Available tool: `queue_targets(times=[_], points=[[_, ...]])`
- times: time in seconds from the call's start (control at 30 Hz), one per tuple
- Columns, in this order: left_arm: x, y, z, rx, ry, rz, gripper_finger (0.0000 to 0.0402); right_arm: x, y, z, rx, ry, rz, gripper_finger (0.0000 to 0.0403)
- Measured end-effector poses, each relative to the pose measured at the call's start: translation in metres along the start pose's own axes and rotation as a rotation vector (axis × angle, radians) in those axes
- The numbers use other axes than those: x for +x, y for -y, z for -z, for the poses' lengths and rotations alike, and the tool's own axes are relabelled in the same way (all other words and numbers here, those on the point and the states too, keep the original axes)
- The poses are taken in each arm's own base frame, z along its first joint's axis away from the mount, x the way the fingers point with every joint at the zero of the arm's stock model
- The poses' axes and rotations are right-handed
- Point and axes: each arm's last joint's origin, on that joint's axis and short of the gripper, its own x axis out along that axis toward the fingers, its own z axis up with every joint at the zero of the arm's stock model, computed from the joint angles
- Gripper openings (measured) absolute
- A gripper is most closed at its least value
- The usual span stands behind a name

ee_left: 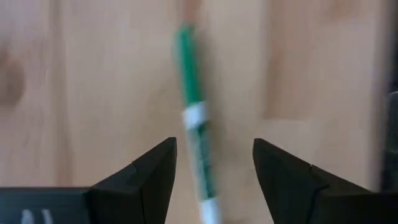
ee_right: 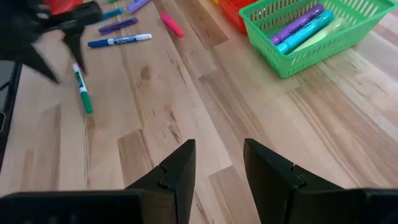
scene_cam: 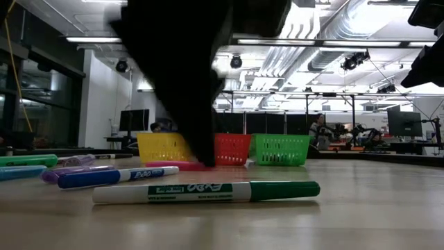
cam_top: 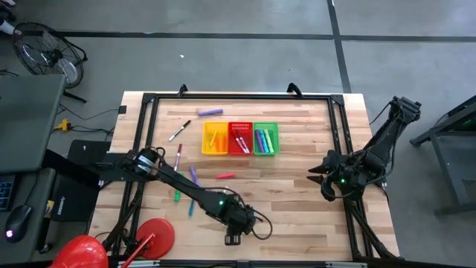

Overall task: Pick & Place Markers
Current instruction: Put the green marker into the red bin

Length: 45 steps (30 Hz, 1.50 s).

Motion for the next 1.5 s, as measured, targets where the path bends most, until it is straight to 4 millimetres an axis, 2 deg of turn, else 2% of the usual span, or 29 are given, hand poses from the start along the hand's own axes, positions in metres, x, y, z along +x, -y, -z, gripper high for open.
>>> queue_targets(times=[0.1, 0.2, 0.57, 0.73, 1.1, 1.17, 1.5], points=[[0.013, -0.002, 0.003, -0.037, -0.023, -0.020, 0.0206, 0.000, -0.001, 0.000, 0.001, -0.006, -0.012, 0.0124], [0.016, -0.002, 0.002, -0.041, -0.013, -0.040, 0.0206, 0.000, -0.002, 0.000, -0.006, -0.017, -0.019, 0.0124], [0.051, -0.008, 0.013, -0.030, -0.080, -0.140, 0.0206, 0.000, -0.004, -0.001, 0.009, -0.011, -0.036, 0.0124], [0.052, -0.008, 0.014, -0.011, -0.103, -0.115, 0.0199, 0.000, -0.004, -0.001, 0.017, -0.019, -0.042, 0.0124], [0.054, -0.008, 0.014, 0.078, -0.111, -0.109, 0.0114, 0.000, -0.005, 0.000, 0.021, -0.063, -0.066, 0.0124], [0.059, -0.009, 0.015, 0.076, -0.120, -0.106, 0.0109, 0.000, -0.005, 0.001, 0.022, -0.077, -0.073, 0.0124], [0.059, -0.012, 0.014, 0.038, -0.115, -0.117, 0.0107, 0.000, -0.007, 0.000, 0.033, -0.080, -0.087, 0.0124]])
